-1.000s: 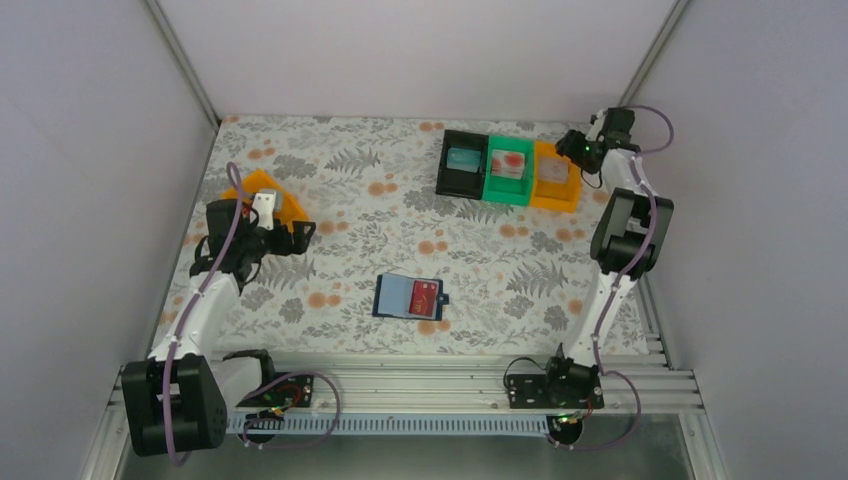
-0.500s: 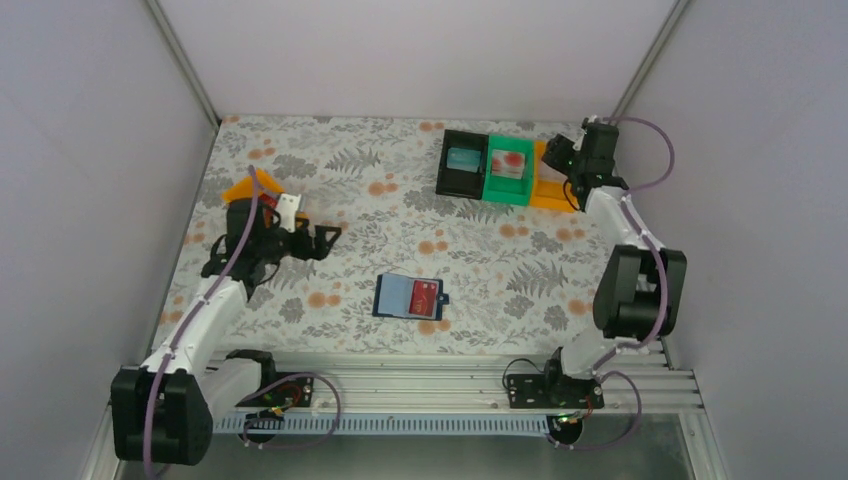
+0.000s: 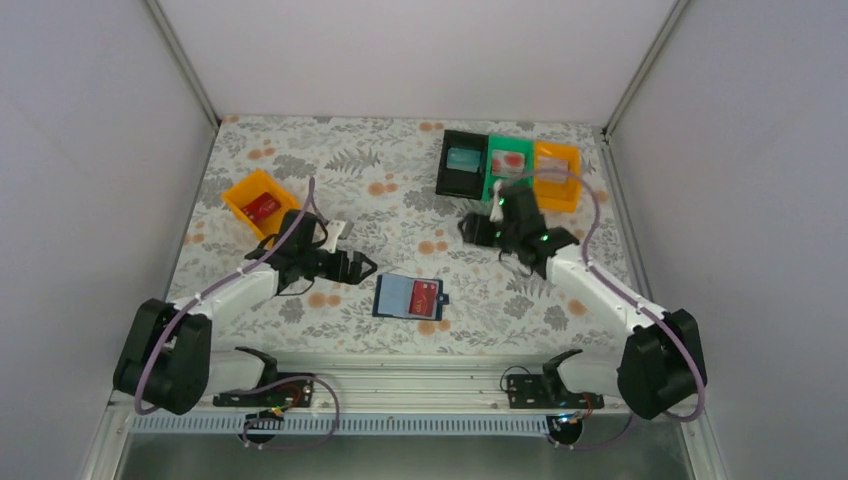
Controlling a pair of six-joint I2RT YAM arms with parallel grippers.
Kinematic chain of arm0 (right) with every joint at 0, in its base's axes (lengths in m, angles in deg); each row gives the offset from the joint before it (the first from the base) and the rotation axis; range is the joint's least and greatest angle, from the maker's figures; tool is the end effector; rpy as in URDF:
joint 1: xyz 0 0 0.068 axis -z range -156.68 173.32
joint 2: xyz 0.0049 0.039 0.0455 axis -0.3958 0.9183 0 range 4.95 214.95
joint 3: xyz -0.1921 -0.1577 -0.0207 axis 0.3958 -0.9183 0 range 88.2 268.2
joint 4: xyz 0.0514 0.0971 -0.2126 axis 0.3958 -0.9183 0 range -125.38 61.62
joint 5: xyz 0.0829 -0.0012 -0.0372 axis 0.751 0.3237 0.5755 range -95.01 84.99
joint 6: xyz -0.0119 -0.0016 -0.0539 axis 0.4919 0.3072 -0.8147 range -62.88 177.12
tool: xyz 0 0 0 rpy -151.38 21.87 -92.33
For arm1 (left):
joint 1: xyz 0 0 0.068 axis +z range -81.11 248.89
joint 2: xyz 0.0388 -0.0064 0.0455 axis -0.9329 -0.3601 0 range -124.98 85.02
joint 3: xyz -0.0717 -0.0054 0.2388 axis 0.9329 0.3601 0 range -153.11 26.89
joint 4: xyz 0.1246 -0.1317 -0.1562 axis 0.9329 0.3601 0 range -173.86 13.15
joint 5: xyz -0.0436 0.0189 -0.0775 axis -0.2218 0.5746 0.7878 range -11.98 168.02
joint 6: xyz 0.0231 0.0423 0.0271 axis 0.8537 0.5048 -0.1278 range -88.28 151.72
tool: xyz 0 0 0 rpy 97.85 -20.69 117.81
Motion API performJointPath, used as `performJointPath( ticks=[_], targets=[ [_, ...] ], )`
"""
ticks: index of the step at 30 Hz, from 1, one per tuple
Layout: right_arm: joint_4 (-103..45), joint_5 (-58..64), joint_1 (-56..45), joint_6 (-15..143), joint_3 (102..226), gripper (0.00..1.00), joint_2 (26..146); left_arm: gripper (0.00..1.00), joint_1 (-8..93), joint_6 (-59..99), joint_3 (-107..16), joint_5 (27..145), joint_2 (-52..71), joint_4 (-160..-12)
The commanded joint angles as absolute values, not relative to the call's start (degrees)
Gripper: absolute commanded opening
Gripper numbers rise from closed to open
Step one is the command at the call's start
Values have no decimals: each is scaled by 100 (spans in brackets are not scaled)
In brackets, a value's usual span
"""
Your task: Take the credit cards out of the card holder
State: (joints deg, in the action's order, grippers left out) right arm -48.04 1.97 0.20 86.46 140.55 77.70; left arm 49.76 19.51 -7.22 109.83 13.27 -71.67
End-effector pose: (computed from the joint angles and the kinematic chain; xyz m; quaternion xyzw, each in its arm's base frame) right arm 0.2394 0.1071 0.2500 0.0234 0.9049 0.2358 0.3536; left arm 0.2061 -0.0925 0.1726 0.1485 0.8959 -0.3370 0.2485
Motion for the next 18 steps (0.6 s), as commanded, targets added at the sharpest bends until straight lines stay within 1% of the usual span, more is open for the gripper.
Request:
performJointPath(
  ticks=[1,3,7,9,14,18],
  targets=[
    [-5510,466,-838,9587,13087,65,7463,100,4889,1347,-336,11277,1149,-7455],
    [-5442,626,-1128,9760,12649,65,7430,100,4852,1101,-126,11383,1110,-7664],
    [-5008,1288,-1498,9878,12182,64,7554,100,4814,853,195,11617,949,-7973],
    [-4825,1520,-1599,9886,12077,65,7766,100,4769,771,332,11727,862,-8108],
    [-4325,1670,-1710,9960,11972,64,8308,100,4706,717,508,11784,687,-8227],
    [-3905,1697,-1749,10110,11989,60,8709,100,4587,775,475,11974,348,-8419]
  ],
)
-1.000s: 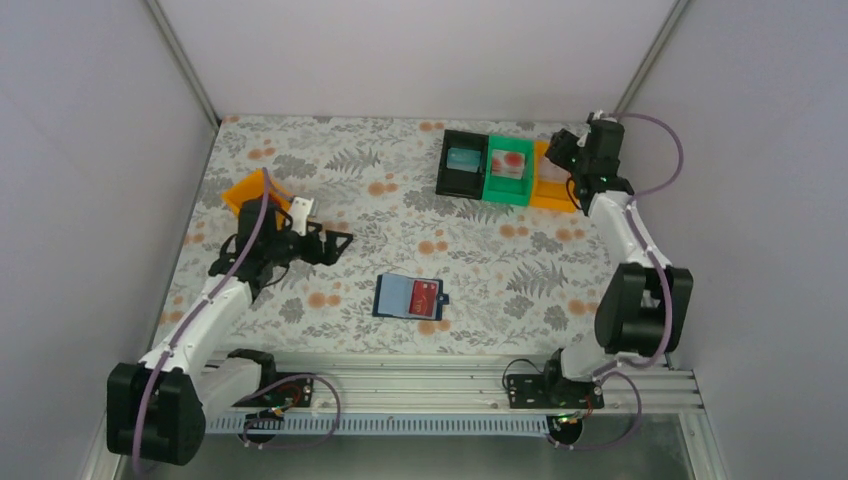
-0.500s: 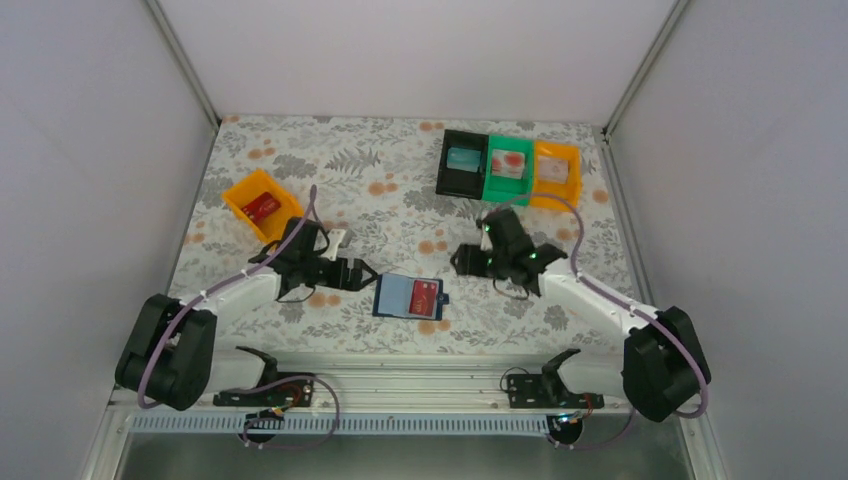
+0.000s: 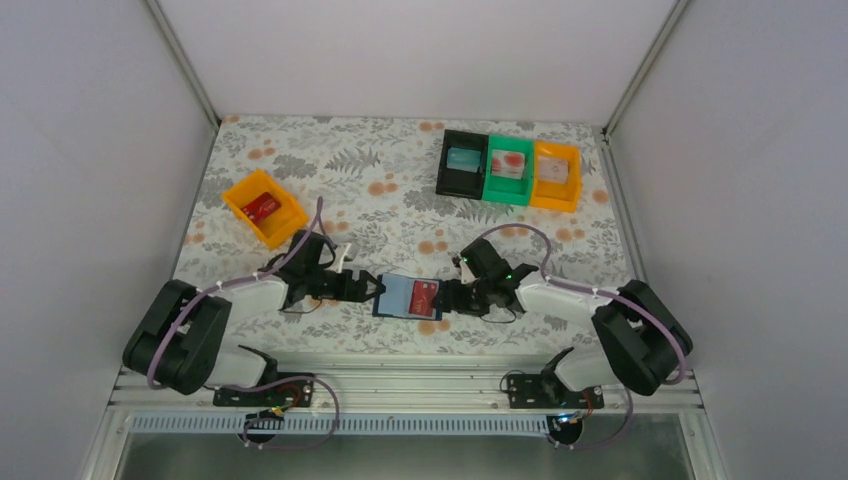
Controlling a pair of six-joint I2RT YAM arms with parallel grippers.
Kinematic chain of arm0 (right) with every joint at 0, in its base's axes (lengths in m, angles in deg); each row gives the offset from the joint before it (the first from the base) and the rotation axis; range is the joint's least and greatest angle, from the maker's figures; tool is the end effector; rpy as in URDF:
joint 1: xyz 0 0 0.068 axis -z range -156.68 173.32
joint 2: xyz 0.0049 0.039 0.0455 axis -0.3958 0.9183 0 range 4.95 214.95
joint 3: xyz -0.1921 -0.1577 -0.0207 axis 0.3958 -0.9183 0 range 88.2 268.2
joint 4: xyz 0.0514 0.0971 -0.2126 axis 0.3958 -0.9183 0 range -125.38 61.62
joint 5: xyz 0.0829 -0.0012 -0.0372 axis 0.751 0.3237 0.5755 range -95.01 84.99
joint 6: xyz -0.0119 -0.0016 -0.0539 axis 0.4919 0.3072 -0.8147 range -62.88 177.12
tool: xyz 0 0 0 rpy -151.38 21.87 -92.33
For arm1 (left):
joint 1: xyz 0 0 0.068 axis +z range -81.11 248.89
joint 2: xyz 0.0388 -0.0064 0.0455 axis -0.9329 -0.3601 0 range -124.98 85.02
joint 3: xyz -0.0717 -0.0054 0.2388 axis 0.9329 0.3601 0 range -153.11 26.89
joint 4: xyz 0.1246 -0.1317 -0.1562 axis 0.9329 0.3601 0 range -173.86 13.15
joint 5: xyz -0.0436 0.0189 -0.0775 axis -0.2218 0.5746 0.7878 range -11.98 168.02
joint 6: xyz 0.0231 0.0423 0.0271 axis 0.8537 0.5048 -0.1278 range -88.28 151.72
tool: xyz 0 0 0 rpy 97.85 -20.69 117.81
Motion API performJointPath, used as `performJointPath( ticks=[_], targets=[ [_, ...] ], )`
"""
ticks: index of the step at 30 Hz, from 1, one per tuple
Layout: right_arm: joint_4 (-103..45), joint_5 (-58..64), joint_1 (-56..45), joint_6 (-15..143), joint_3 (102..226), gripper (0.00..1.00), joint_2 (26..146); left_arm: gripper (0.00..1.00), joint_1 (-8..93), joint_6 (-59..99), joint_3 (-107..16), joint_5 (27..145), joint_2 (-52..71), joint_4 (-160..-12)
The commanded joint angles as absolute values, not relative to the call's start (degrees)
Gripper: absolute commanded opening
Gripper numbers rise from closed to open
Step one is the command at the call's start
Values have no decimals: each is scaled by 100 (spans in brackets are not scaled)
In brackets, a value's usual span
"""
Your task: Take the credit cards out of the card holder
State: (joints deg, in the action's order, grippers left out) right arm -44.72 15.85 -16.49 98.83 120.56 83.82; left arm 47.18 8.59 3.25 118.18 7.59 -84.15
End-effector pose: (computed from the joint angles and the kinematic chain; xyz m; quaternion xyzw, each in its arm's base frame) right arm 0.1599 0.1506 0.1325 -0.0266 0.9566 0.2841 0.0600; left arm 0.1842 -0.0995 0.1218 0.0965 0.8932 -0.4136 0.1476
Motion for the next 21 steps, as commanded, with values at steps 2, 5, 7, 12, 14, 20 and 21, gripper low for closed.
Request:
performJointPath(
  ticks=[2,5,7,12,14,20,21],
  targets=[
    [-3756,1646,-1764,10212,11983,59,8833,100,4543,641,449,12011,111,-8627],
    [-3673,1580,-1769,10332,12001,56,8934,100,4405,535,389,12124,-119,-8908],
    [-3559,1591,-1770,10379,11980,55,8939,100,4309,547,328,12218,-207,-8993],
    [-3201,1860,-1770,10352,11980,53,9136,98,4128,558,192,12248,-334,-9140],
    [-3165,1905,-1774,10320,12015,53,9213,90,4093,593,155,12249,-342,-9127],
    [-3424,1772,-1773,10179,12242,51,9367,63,3990,663,-2,12267,-480,-9092],
    [-3474,1759,-1773,10157,12283,51,9380,58,3979,678,-28,12267,-511,-9077]
  ],
)
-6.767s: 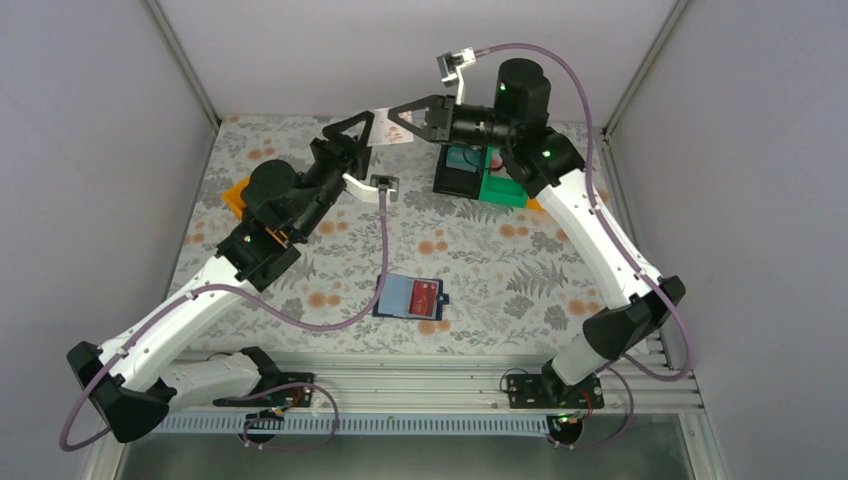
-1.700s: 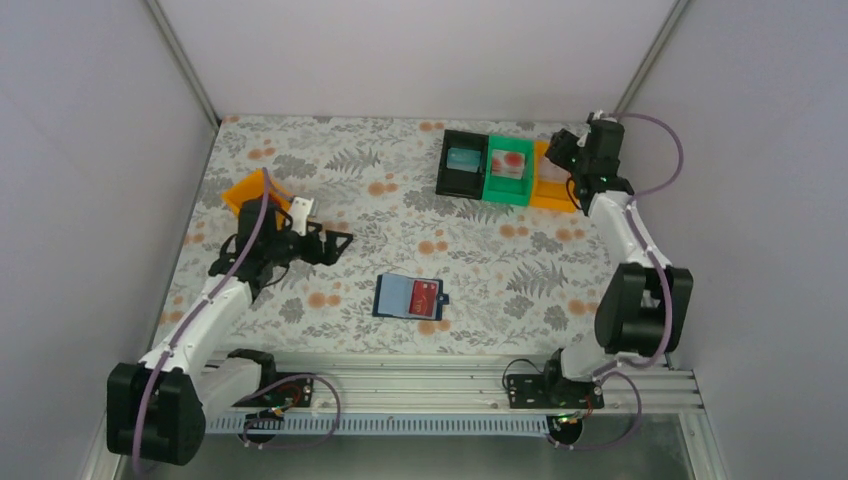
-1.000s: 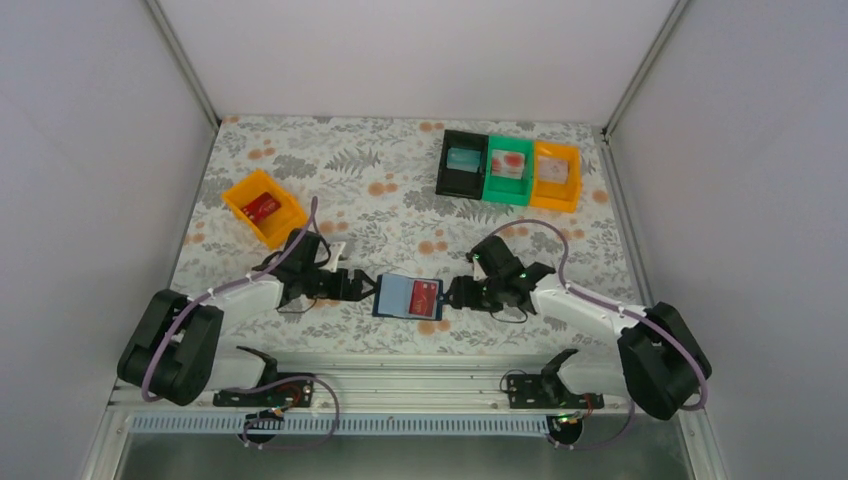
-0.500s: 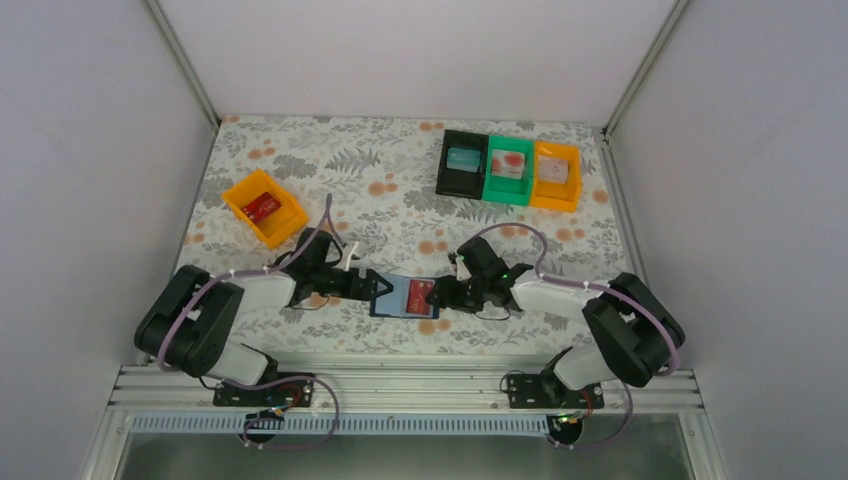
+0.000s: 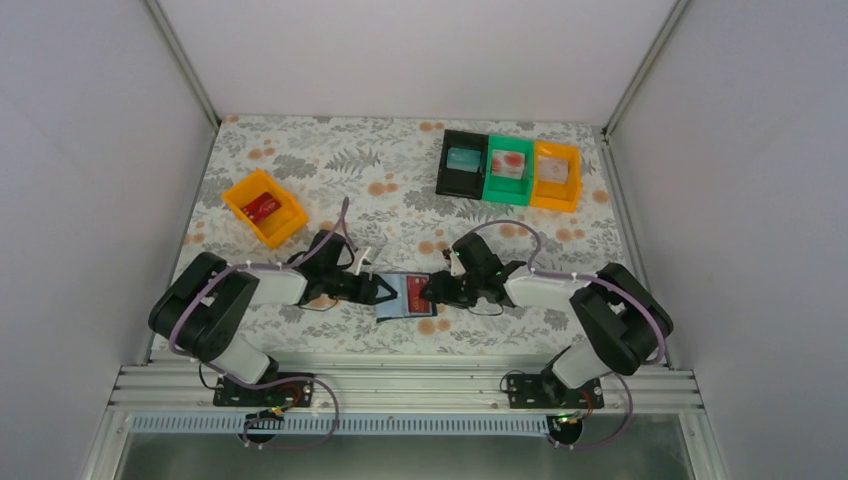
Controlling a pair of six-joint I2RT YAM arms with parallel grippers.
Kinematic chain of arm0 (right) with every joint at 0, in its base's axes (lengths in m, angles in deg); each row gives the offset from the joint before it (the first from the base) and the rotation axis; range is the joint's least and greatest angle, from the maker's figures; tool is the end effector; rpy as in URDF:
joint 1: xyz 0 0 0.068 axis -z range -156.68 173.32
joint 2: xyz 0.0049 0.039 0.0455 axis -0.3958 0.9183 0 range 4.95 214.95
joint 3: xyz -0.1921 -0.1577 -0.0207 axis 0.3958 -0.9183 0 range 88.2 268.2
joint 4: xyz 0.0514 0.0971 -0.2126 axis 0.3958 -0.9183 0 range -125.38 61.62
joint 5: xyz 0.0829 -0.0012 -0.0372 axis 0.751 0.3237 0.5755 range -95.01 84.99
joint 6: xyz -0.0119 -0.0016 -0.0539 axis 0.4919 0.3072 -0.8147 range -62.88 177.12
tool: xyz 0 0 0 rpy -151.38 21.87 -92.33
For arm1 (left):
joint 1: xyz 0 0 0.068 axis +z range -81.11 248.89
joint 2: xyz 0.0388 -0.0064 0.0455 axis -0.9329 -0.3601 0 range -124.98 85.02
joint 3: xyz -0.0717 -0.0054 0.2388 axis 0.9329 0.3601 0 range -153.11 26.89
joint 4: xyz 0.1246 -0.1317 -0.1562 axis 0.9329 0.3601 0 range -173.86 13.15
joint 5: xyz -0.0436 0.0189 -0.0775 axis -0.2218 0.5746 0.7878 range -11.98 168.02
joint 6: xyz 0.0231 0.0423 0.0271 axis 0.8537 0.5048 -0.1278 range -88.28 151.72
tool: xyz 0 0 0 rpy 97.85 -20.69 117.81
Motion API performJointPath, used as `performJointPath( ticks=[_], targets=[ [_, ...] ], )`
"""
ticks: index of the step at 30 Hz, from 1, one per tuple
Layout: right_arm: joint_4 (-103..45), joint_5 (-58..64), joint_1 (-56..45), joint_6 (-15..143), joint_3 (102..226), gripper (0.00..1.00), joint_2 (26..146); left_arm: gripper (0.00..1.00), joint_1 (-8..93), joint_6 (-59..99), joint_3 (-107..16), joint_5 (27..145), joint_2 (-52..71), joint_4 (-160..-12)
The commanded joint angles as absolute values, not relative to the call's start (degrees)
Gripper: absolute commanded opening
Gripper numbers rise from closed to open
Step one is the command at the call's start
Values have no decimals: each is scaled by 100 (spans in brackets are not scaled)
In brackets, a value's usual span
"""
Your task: Take the credit cards out of the card holder
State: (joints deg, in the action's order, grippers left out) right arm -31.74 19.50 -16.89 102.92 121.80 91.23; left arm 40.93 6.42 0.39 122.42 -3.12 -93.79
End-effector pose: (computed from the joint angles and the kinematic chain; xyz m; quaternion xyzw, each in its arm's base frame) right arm 0.1783 0.1711 0.1235 -0.0163 0.9365 0.3431 0.0703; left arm 0.1930 -0.1323 0.1078 0.1442 0.8715 -0.4552 0.1115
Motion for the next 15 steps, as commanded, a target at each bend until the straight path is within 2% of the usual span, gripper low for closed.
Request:
performJointPath(
  ticks=[1,4,6,7,11,15],
  targets=[
    [-3470,1761,-1777,10133,12313,51,9382,52,3966,695,-63,12267,-546,-9053],
    [-3372,1877,-1775,10044,12338,51,9350,30,3942,754,-141,12286,-594,-9010],
    [-3357,1960,-1770,9937,12375,51,9338,7,3937,787,-181,12375,-588,-9046],
    [-3368,2001,-1772,9850,12405,52,9326,3,3931,811,-191,12411,-575,-9052],
    [-3789,2017,-1668,9217,12595,63,9078,2,3931,947,-282,12452,-361,-8941],
    [-4148,2150,-1229,8591,12724,77,8129,2,3944,1498,-731,12552,161,-8391]
  ],
)
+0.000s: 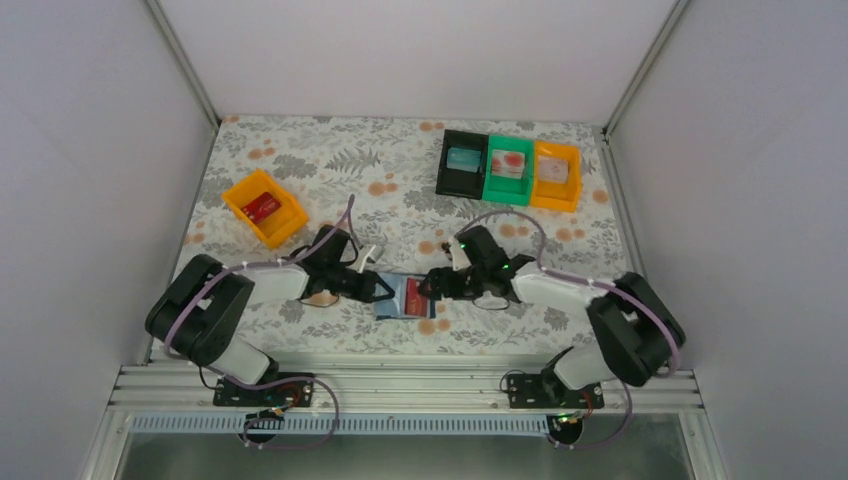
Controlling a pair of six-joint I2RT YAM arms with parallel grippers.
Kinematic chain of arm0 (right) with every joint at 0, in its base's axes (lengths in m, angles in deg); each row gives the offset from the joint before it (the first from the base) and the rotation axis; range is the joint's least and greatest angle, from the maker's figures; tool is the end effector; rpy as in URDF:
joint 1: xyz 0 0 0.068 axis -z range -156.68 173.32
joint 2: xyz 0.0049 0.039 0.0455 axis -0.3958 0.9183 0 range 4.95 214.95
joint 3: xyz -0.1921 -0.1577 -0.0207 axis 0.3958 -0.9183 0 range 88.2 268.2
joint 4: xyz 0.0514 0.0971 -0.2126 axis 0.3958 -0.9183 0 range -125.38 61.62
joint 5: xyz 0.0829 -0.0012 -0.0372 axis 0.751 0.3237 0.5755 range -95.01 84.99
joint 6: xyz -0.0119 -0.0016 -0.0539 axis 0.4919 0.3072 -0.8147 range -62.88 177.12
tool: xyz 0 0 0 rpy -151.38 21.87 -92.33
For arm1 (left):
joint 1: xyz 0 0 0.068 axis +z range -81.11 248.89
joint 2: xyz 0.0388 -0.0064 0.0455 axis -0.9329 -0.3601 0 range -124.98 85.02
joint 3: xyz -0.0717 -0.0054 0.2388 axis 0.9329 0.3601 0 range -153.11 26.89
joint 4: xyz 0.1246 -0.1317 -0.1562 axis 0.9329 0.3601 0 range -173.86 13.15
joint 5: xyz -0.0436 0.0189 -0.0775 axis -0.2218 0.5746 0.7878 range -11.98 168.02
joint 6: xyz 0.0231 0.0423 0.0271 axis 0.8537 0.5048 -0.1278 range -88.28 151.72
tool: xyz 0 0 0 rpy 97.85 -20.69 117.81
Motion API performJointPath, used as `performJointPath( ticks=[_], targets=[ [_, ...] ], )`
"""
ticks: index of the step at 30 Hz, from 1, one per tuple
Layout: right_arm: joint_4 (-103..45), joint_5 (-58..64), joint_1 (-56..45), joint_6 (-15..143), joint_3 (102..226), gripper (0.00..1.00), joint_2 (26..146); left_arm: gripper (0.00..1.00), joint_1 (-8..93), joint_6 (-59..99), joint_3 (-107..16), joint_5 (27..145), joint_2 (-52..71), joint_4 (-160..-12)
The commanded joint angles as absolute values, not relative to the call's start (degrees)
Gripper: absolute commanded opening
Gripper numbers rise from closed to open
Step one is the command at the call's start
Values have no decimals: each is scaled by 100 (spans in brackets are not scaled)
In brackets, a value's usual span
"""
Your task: Take the credit cards out of the card holder
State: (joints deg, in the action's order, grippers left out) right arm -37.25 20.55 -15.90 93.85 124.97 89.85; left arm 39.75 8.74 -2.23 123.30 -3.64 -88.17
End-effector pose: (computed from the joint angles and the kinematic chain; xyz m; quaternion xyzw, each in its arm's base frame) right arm 0.1832 0.1704 0.1372 -0.0831 0.9335 0.3377 0.0879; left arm 0.1926 -0.1380 0.1104 0.1622 0.8733 -0.4512 0.0864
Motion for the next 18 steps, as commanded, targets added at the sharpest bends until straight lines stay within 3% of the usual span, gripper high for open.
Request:
performJointPath(
  ticks=[1,6,12,18],
  targets=[
    [-4169,2301,-1065,8435,12773,80,7837,2,3951,1748,-924,12597,282,-8138],
    [-4130,3617,-219,7802,13261,99,6740,2,3972,3489,-2504,12784,719,-6216],
    [-4461,5253,134,6831,14468,99,6643,2,4053,5017,-4327,13075,1165,-4404],
    [-5353,6273,128,6153,15560,99,7202,3,4306,5135,-4914,13445,1539,-4280]
  ],
)
